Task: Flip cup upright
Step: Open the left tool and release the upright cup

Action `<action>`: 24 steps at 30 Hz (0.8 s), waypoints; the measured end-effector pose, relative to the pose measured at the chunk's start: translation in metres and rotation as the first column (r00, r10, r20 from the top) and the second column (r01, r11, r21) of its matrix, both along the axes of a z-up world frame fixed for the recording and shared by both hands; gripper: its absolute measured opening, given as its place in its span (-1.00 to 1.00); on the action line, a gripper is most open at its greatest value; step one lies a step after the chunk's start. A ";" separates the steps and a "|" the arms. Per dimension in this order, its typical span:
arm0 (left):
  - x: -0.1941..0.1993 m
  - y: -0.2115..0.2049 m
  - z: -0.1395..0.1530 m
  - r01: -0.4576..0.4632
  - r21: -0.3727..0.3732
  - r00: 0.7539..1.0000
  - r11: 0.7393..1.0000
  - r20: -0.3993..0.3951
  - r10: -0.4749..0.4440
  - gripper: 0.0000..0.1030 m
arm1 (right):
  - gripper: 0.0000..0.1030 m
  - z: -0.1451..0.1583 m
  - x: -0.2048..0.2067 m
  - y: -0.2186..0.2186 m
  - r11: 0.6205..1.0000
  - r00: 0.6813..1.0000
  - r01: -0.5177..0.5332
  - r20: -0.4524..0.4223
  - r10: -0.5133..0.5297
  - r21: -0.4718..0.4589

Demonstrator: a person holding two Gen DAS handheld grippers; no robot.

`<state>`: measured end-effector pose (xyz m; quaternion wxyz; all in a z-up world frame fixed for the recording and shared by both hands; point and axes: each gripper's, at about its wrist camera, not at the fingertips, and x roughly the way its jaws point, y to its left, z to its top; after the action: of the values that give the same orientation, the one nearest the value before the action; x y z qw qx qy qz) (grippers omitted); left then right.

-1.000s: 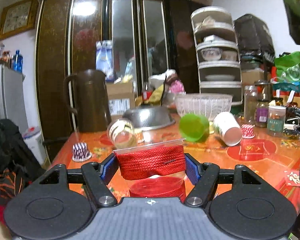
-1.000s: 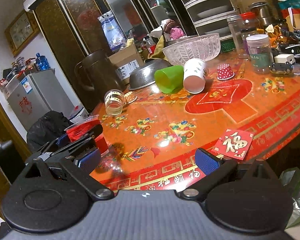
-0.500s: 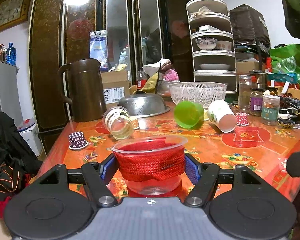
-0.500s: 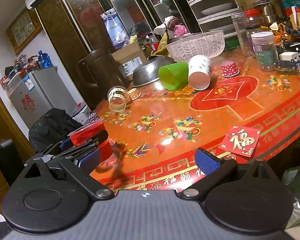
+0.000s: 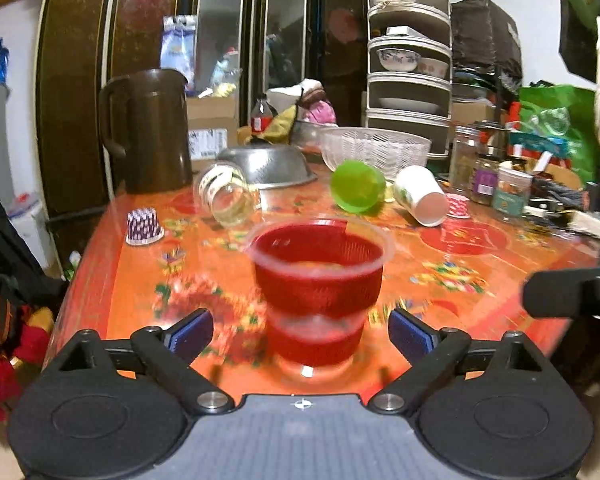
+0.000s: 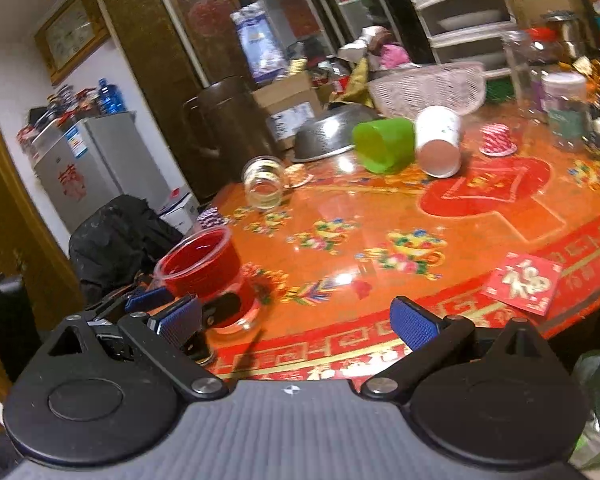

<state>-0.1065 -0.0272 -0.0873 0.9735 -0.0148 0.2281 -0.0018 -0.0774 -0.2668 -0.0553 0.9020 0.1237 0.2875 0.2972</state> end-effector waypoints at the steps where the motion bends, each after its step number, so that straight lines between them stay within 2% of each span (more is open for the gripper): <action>1: -0.005 0.006 0.001 0.007 -0.019 1.000 1.000 -0.015 -0.007 0.90 | 0.97 0.001 -0.003 0.004 1.000 1.000 -0.011 0.016 0.012 -0.011; 4: -0.023 0.027 0.010 0.044 -0.063 0.997 0.997 -0.058 -0.048 0.90 | 0.97 0.006 -0.010 0.017 0.998 0.998 -0.033 0.060 0.036 -0.059; 8: -0.036 0.052 0.042 0.093 -0.109 0.989 0.990 -0.108 -0.105 0.90 | 0.97 0.022 -0.017 0.029 0.991 0.992 -0.063 0.099 0.074 -0.117; 10: -0.042 0.056 0.060 0.074 -0.087 0.989 0.993 -0.121 -0.085 0.90 | 0.97 0.034 -0.020 0.034 0.985 0.990 -0.073 0.111 0.091 -0.154; 13: -0.049 0.053 0.082 0.050 -0.032 0.991 0.998 -0.125 -0.053 0.90 | 0.97 0.050 -0.030 0.041 0.976 0.988 -0.030 0.144 0.062 -0.215; 17: -0.058 0.045 0.099 0.077 -0.039 0.993 0.996 -0.081 -0.080 0.91 | 0.98 0.070 -0.047 0.043 0.964 0.982 -0.002 0.184 0.052 -0.264; 20: -0.058 0.038 0.104 0.096 -0.039 0.992 0.995 -0.074 -0.099 0.91 | 0.98 0.080 -0.052 0.035 0.971 0.981 -0.033 0.177 0.076 -0.236; 24: -0.058 0.035 0.105 0.105 -0.050 0.992 0.993 -0.067 -0.108 0.90 | 0.98 0.079 -0.042 0.028 0.979 0.989 -0.018 0.142 0.048 -0.201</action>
<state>-0.1650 0.0080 0.0180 0.9628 -0.0254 0.2625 -0.0584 -0.1191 -0.2389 0.0236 0.9235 0.0058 0.2511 0.2900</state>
